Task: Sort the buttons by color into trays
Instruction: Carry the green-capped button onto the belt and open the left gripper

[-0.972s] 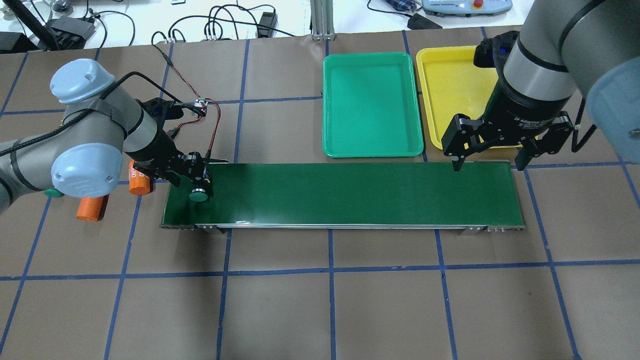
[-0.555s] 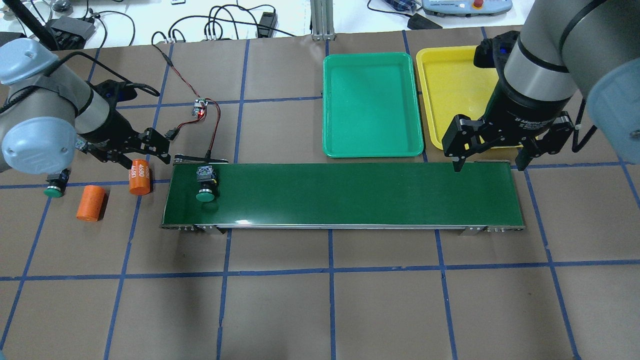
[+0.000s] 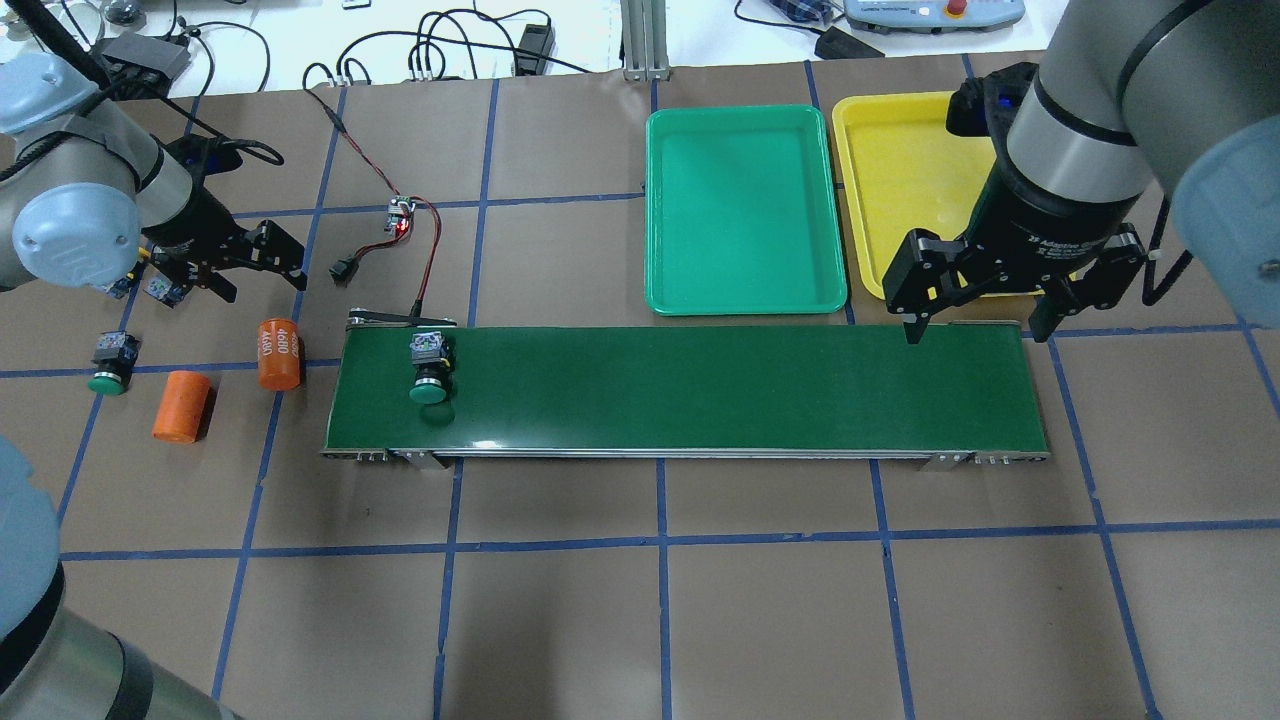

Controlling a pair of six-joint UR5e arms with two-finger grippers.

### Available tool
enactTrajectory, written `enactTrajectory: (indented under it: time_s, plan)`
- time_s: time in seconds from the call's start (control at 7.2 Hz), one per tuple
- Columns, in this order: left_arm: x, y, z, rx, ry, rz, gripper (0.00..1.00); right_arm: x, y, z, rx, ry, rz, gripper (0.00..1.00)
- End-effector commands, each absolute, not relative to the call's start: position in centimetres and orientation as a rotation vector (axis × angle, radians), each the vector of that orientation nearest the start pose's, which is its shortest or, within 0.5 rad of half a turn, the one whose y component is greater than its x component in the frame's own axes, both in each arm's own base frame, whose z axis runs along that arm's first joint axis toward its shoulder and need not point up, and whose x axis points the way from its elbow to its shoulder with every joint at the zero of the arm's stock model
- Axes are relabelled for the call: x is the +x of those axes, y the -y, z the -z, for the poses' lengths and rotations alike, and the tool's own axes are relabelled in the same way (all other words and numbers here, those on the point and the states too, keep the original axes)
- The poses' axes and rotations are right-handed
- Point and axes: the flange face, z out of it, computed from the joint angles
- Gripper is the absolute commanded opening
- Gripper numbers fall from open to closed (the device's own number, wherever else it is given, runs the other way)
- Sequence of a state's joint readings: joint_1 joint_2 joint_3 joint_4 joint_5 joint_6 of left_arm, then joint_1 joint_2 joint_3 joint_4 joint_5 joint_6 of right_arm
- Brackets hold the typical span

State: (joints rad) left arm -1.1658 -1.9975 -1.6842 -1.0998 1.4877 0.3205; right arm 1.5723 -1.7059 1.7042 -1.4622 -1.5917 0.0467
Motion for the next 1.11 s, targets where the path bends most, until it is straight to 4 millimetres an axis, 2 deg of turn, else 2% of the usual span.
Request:
enactTrajectory:
  time_s: [0.0, 0.28, 0.42, 0.56, 0.69, 0.83, 0.97]
  plan:
    - [11.2, 59.7, -21.5, -0.278, -3.238, -0.122, 1.00, 13.2, 42.3, -47.5, 0.071, -3.163, -0.169, 1.00]
    - [11.2, 58.7, -19.5, -0.501, -3.199, -0.158, 1.00, 13.2, 42.3, -47.5, 0.066, -3.159, -0.167, 1.00]
    - [12.9, 57.5, -18.4, -0.556, -3.199, -0.195, 0.98, 13.1, 42.3, -47.5, 0.066, -3.165, -0.167, 1.00]
    - [12.9, 56.5, -17.4, -0.568, -3.202, -0.233, 0.72, 13.2, 42.4, -47.5, 0.066, -3.159, -0.164, 1.00]
    - [13.2, 56.9, -18.2, -0.568, -3.194, -0.204, 0.41, 13.2, 42.3, -47.5, 0.078, -3.157, -0.166, 1.00]
    - [13.3, 56.8, -19.2, -0.567, -3.193, -0.181, 0.05, 13.3, 42.2, -47.6, 0.074, -3.156, -0.164, 1.00]
    - [13.0, 56.8, -19.3, -0.526, -3.202, -0.174, 0.00, 13.3, 42.3, -47.6, 0.069, -3.153, -0.162, 1.00]
